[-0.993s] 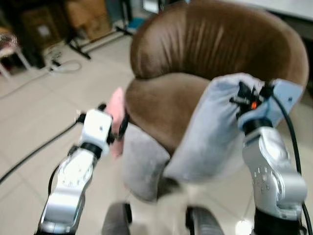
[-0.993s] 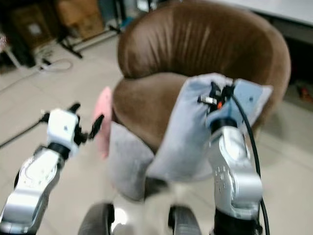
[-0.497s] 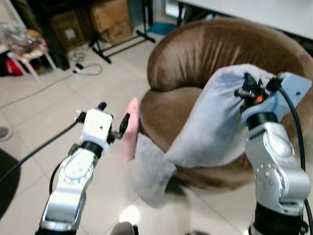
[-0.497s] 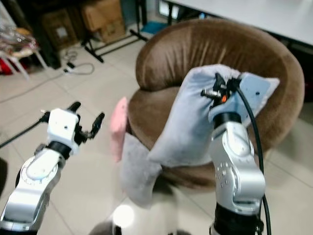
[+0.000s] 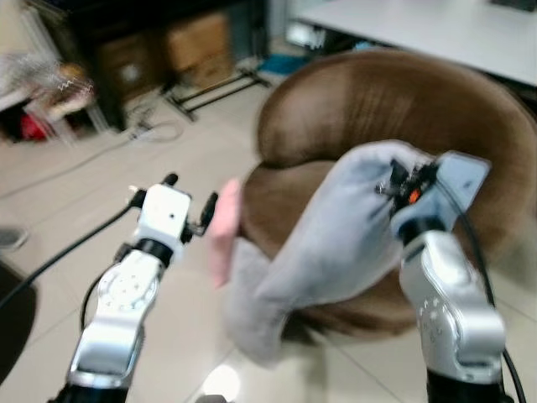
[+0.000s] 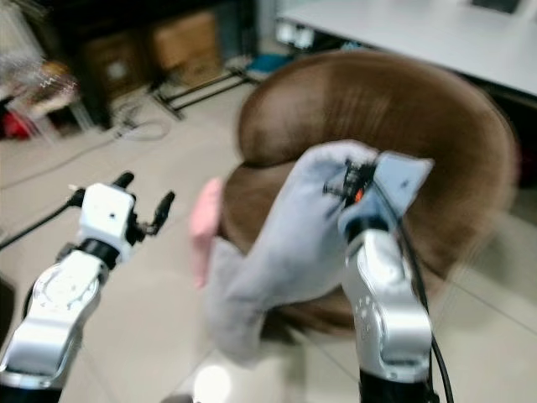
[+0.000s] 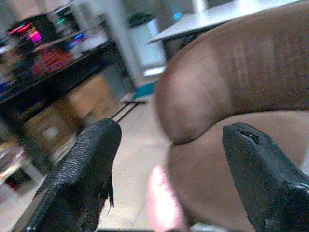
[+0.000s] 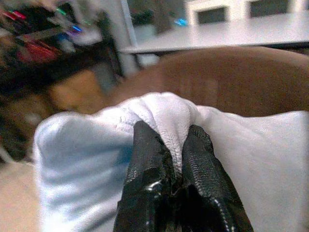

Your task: Move the pillow to the sofa from floor

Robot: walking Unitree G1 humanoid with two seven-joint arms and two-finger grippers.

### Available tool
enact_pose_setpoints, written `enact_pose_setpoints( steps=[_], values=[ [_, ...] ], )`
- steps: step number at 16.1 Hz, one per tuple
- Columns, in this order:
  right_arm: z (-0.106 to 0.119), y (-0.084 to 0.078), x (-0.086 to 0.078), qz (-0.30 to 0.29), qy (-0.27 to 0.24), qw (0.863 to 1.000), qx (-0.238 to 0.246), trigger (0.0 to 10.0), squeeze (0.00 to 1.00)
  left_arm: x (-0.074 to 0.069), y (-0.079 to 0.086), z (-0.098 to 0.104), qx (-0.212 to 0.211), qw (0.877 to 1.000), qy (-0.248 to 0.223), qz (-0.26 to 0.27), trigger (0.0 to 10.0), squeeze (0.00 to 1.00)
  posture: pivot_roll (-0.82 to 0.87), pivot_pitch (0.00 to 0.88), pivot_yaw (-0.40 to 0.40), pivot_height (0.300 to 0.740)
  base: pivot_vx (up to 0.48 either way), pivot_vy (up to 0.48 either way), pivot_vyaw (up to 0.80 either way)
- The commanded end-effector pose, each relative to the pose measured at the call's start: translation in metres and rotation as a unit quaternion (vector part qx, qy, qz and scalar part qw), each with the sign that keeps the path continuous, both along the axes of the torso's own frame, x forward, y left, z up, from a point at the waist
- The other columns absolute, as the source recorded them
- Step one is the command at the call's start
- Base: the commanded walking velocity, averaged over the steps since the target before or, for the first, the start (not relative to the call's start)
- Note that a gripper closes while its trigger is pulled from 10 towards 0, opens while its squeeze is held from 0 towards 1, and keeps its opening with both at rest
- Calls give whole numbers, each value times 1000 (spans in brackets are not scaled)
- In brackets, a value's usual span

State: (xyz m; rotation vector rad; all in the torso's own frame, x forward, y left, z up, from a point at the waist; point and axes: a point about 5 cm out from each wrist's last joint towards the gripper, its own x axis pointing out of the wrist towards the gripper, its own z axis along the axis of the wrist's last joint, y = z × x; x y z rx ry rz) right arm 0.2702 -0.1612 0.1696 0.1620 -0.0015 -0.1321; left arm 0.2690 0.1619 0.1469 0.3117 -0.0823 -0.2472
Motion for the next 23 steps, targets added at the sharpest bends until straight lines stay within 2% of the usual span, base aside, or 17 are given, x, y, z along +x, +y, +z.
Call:
enact_pose_setpoints(
  steps=[1, 3, 7, 8, 10, 11, 12, 16, 23],
  values=[
    [11, -2, 0, -4, -36, 999, -8, 10000, 0, 0, 1, -1, 5, 1000, 1, 0, 10000, 0, -46, 0, 40, 740, 0, -405, 0],
    [11, 5, 0, 22, -40, 999, 5, 10000, 0, 0, 2, -2, 7, 1000, 1, 3, 10000, 0, -41, 0, 35, 740, 0, -416, 0],
    [11, 16, -1, 65, -43, 996, -30, 10000, 0, 0, 3, -2, 9, 1000, 0, 5, 10000, 0, -33, 0, 27, 740, 0, -413, 0],
    [8, 19, 0, 79, -31, 996, -37, 10000, 0, 0, 3, -2, 9, 1000, 0, 7, 10000, 0, -33, 0, 25, 740, 0, -412, 0],
    [5, 19, 0, 68, -31, 996, -38, 10000, 0, -1, 4, -3, 9, 1000, 1, 9, 10000, 0, -26, 0, 19, 740, 0, -411, 0],
    [3, 17, -1, 56, -33, 998, -25, 10000, 0, -2, 6, -4, -4, 1000, 5, 15, 10000, 0, -25, 0, 16, 740, 0, -311, 0],
    [1, 15, -1, 52, -32, 998, -16, 10000, 0, -2, 8, -4, -16, 999, 11, 27, 10000, 0, -24, 0, 14, 740, 0, 0, 0],
    [-8, 11, -3, 48, -20, 999, 3, 10000, 0, -2, 7, -4, -19, 1000, 5, 20, 10000, 0, -25, 0, 9, 740, 0, 0, 0],
    [-11, 17, -3, 58, -24, 998, 7, 10000, 0, -4, 7, -2, -33, 999, 3, 11, 10000, 0, -23, 0, 9, 740, 211, 0, 0]
  ],
)
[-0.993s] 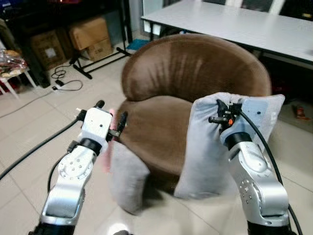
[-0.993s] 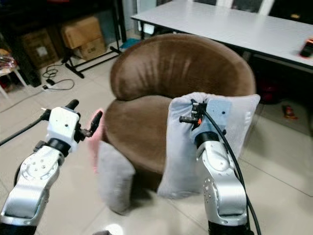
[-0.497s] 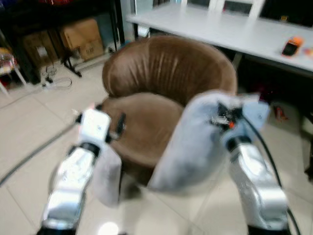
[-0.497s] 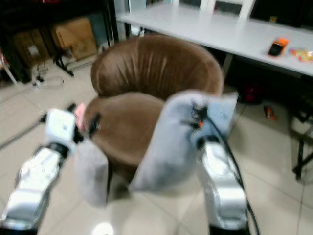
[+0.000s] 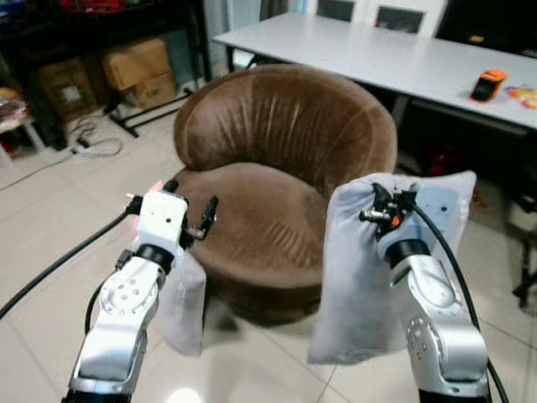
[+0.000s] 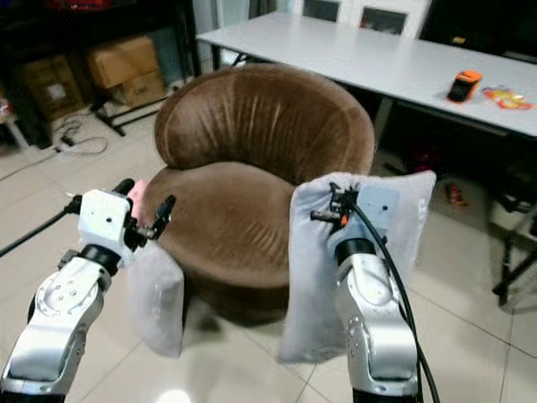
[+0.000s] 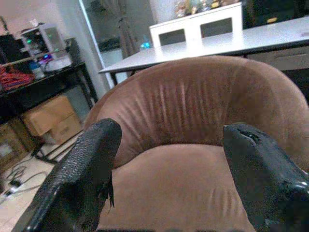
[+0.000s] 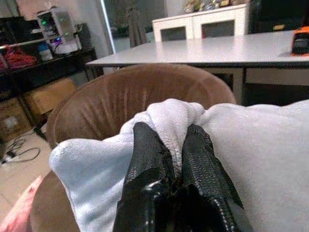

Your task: Move the pillow to the sofa from floor

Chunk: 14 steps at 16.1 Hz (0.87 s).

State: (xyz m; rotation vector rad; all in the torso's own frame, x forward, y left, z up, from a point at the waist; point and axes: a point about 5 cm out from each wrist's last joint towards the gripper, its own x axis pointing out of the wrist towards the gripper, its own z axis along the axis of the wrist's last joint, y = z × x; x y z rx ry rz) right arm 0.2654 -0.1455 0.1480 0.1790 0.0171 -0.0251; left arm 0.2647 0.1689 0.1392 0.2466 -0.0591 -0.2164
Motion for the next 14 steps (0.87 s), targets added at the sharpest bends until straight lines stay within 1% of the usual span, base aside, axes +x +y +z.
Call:
enact_pose_setpoints(
  steps=[1, 3, 5, 11, 14],
  values=[
    [11, -1, 2, -5, -33, 999, -25, 10000, 0, 1, 0, 5, -2, 1000, -11, -6, 10000, 0, -20, 0, 9, 740, 322, 0, 0],
    [8, -6, 4, -29, -21, 999, -24, 10000, 0, 1, -1, 5, -1, 1000, -11, -9, 10000, 0, -20, 0, 10, 740, 324, 0, 681],
    [8, -9, 5, -41, -20, 999, -16, 10000, 0, 1, -1, 5, 0, 1000, -10, -12, 10000, 0, -21, 0, 11, 740, 328, 0, 0],
    [10, -10, 5, -47, -28, 998, -18, 10000, 0, 2, -3, 5, 3, 1000, -9, -16, 10000, 0, -24, 0, 11, 740, 325, 0, 0],
    [11, -7, 6, -30, -36, 999, -21, 10000, 0, 1, -3, 4, 6, 1000, -9, -17, 10000, 0, -22, 0, 7, 740, 324, 0, 0]
  ],
)
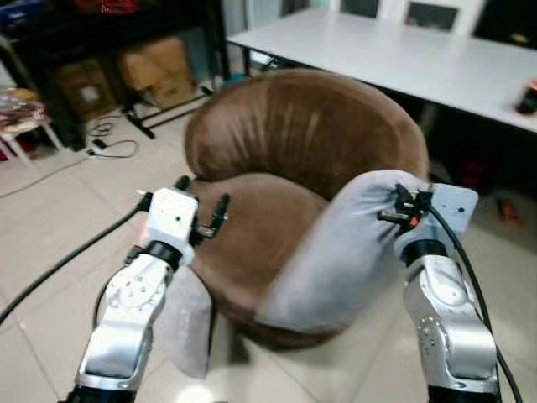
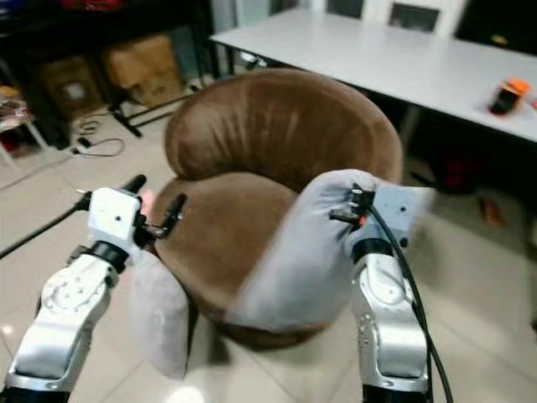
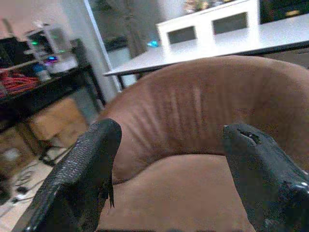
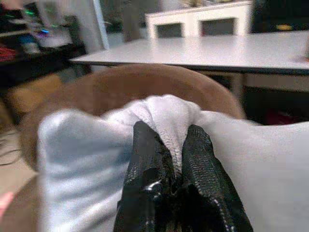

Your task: Move the pillow to the sofa from floor

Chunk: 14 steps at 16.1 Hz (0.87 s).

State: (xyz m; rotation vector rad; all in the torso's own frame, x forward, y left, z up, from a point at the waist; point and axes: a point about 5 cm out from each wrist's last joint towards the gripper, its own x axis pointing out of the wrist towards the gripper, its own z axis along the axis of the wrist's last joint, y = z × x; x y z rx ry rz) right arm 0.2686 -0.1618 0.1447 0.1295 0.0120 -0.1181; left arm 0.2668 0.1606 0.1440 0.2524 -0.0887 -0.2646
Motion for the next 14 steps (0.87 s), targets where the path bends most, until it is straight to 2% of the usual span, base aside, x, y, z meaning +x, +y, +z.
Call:
enact_pose_setpoints(
  steps=[1, 3, 5, 7, 10, 14],
  values=[
    [16, 12, 3, 31, -39, 999, 1, 10000, 0, -1, 5, -1, 4, 1000, 3, 9, 10000, 0, -20, 0, 5, 740, 326, 0, 0],
    [19, 17, 3, 49, -50, 998, 2, 10000, 0, -1, 6, -1, 5, 1000, 1, 9, 10000, 0, -18, 0, 4, 740, 324, 0, 0],
    [28, 23, 3, 72, -73, 995, 7, 10000, 0, -1, 6, 0, 5, 1000, 0, 9, 10000, 0, -14, 0, 1, 740, 326, 0, 587],
    [45, 27, 4, 82, -113, 990, 26, 10000, 0, -2, 7, 1, 7, 1000, -4, 7, 10000, 0, -11, 0, 2, 740, 322, 0, 716],
    [52, 27, 6, 84, -127, 988, 35, 10000, 0, -1, 7, 2, 9, 1000, -7, 6, 10000, 0, -8, 0, 2, 740, 322, 0, 0],
    [48, 29, 5, 94, -119, 988, 36, 10000, 0, -2, 6, 2, 10, 1000, -7, 3, 10000, 0, -9, 0, 1, 740, 316, 0, 0]
  ],
)
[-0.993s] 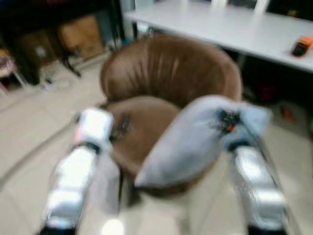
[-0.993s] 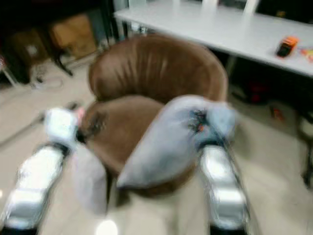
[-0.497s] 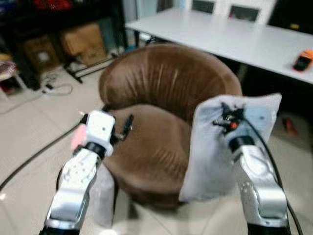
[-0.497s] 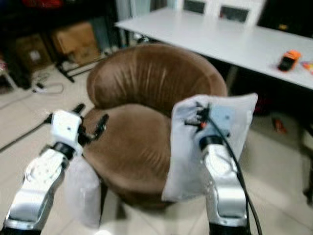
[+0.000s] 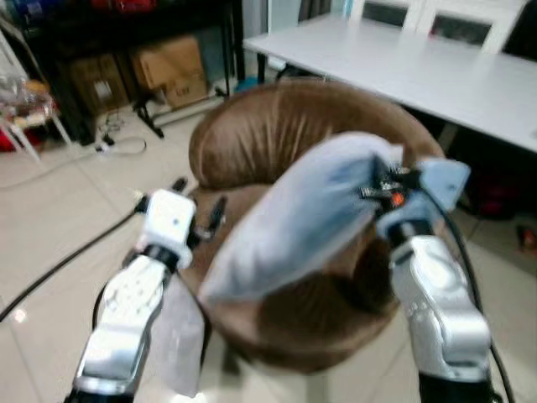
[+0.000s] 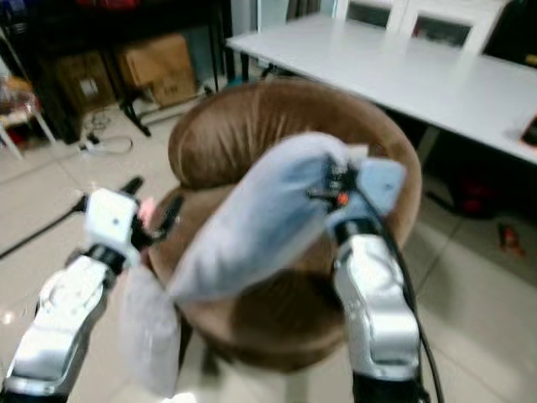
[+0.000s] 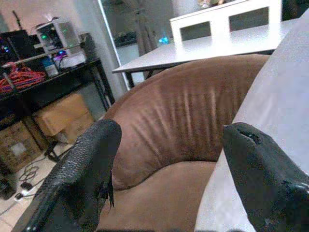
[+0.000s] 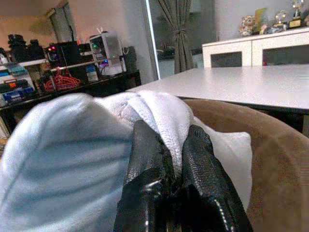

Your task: Move the pillow to the sofa from floor

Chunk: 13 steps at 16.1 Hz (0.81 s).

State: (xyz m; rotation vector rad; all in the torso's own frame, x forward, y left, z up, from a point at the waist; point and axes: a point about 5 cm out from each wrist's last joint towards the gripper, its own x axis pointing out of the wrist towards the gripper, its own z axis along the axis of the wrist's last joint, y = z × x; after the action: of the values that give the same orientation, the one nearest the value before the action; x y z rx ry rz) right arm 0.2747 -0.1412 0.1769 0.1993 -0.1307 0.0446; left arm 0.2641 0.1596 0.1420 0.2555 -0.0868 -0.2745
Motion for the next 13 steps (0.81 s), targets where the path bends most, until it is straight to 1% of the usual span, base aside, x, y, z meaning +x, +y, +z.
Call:
enact_pose_setpoints(
  steps=[1, 3, 13],
  values=[
    [15, 9, -1, 19, -39, 999, 6, 10000, 0, 0, 7, 4, 8, 1000, -8, 8, 10000, 0, -9, 0, 2, 740, 319, 0, 0],
    [12, 10, -2, 23, -35, 999, 5, 10000, 0, 0, 7, 4, 7, 1000, -9, 6, 10000, 0, -11, 0, 2, 740, 317, 0, 0],
    [14, 7, -1, 21, -36, 999, 3, 10000, 0, 0, 6, 2, 9, 1000, -5, 7, 10000, 0, -15, 0, -2, 740, 318, 0, 0]
  ],
)
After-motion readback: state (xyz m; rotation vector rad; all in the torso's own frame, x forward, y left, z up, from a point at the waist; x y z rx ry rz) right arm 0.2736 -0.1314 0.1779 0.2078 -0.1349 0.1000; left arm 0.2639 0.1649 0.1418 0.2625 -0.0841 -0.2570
